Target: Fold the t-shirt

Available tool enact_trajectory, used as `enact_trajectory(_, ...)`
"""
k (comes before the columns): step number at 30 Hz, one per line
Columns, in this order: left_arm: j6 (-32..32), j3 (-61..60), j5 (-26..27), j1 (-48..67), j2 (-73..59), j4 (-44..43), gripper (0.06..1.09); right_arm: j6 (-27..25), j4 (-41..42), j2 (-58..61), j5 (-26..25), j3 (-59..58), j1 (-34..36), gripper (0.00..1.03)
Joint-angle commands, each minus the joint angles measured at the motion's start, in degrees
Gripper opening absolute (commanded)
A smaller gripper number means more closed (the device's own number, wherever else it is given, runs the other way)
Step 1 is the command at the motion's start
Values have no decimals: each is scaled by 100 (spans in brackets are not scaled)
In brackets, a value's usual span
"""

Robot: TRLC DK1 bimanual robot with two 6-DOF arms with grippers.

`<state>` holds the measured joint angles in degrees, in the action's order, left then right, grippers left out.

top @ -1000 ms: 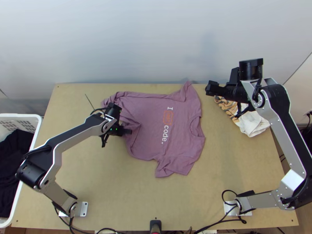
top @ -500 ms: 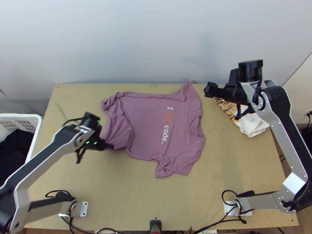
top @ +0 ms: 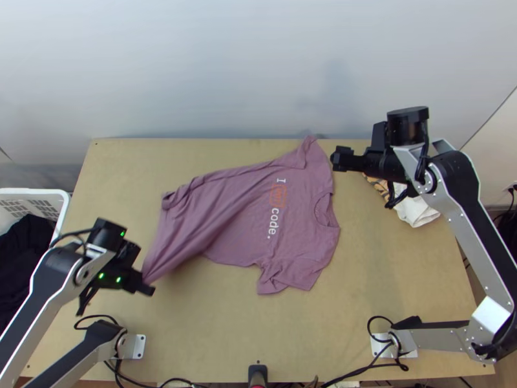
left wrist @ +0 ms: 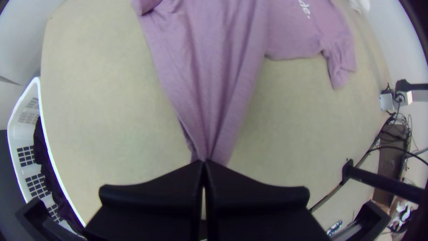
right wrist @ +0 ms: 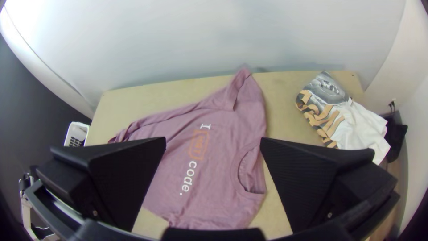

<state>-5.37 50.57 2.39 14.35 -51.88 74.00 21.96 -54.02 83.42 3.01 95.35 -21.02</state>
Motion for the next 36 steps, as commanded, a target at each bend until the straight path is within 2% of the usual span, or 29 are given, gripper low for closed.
enact_trajectory(1, -509, -240, 103, -266, 846, 475, 10, -33, -12, -168, -2, -254, -157, 98)
enact_trajectory(2, -483, -267, 95, -319, 846, 326, 10, -33, -12, -177, -2, -263, -157, 98)
enact_trajectory(3, -430, -302, 95, -389, 837, 133, 15, -42, -12, -177, -2, -271, -157, 98)
enact_trajectory(4, -369, -319, 103, -512, 828, -34, 26, -33, -12, -177, -2, -280, -166, 98)
enact_trajectory(6, -228, -354, 103, -802, 802, -465, 64, -51, -12, -177, -2, -280, -166, 98)
enact_trajectory(7, -193, -354, 103, -881, 679, -615, 79, -60, -12, -177, -2, -280, -175, 98)
enact_trajectory(8, -140, -311, 103, -925, 442, -702, 91, -60, -12, -177, -2, -280, -166, 98)
enact_trajectory(10, 18, -126, 95, -987, -68, -843, 103, -77, -12, -177, -2, -298, -166, 98)
enact_trajectory(12, 80, 164, 95, -1224, -437, -1054, 103, -77, -12, -177, -2, -333, -166, 98)
enact_trajectory(14, 238, 340, 103, -1514, -683, -1660, 103, -77, -12, -177, -2, -351, -157, 98)
enact_trajectory(16, 668, 454, 103, -1593, -1079, -2399, 103, -77, -12, -159, -2, -386, -148, 98)
enact_trajectory(21, 1442, 1034, 95, -1426, -2555, -3225, 103, -69, 5, -45, -2, -315, -166, 98)
enact_trajectory(28, 1837, 1720, -64, -1101, -4014, -3910, 103, -69, -3, 61, -2, -157, -140, 98)
enact_trajectory(36, 1960, 1904, -64, -872, -4594, -4077, 94, -86, -3, 113, -10, -175, -69, 98)
